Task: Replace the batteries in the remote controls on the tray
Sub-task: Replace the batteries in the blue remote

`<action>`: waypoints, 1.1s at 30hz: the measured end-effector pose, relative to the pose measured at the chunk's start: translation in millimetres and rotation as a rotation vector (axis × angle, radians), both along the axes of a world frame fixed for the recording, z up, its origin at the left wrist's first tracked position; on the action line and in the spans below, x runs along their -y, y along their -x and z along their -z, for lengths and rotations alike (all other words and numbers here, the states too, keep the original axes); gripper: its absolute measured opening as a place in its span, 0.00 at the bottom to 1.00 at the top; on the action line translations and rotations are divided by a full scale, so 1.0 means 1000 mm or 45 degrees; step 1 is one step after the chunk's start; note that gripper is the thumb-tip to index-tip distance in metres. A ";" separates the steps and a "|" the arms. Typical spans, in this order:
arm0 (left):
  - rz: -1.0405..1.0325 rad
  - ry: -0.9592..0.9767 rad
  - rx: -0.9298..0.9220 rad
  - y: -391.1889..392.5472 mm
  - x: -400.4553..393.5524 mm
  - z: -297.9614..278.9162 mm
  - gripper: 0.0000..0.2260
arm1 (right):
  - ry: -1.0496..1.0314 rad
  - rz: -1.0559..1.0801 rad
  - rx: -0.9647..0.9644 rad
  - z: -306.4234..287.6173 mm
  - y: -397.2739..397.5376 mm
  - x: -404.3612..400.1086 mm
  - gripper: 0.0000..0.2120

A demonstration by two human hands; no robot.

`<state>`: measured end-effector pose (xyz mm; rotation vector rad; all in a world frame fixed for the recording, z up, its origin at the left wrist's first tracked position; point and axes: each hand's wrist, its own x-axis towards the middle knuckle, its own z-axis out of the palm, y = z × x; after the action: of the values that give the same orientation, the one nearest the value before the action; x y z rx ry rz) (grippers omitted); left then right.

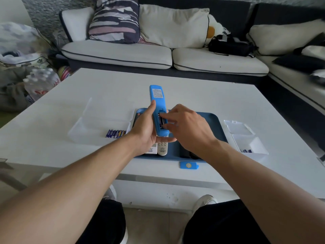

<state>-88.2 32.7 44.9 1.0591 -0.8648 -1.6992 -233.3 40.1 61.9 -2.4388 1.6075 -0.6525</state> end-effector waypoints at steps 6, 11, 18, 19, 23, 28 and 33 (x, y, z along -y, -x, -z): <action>0.082 -0.047 0.134 -0.006 -0.004 0.001 0.25 | -0.008 -0.035 -0.095 -0.005 -0.003 0.000 0.15; 0.068 -0.013 0.248 -0.006 -0.006 0.001 0.23 | 0.031 -0.057 -0.064 -0.004 -0.006 0.002 0.12; -0.086 -0.021 0.193 -0.009 -0.003 -0.003 0.26 | 0.077 -0.030 0.079 0.007 -0.015 -0.003 0.09; -0.089 -0.032 0.138 -0.009 -0.003 -0.004 0.25 | 0.092 0.001 0.169 0.006 -0.014 -0.004 0.08; -0.069 -0.014 0.035 -0.012 0.000 -0.006 0.25 | 0.166 -0.054 0.215 -0.002 -0.010 -0.001 0.07; -0.068 -0.028 -0.085 -0.014 0.002 -0.004 0.22 | 0.278 -0.121 0.111 -0.002 -0.011 0.001 0.05; -0.013 -0.033 -0.102 -0.014 0.001 -0.002 0.21 | 0.345 -0.161 -0.007 -0.002 -0.011 0.001 0.03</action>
<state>-73.9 31.8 47.3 1.0044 -0.7873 -1.7367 -222.2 39.0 64.2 -2.7054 1.4333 -0.8938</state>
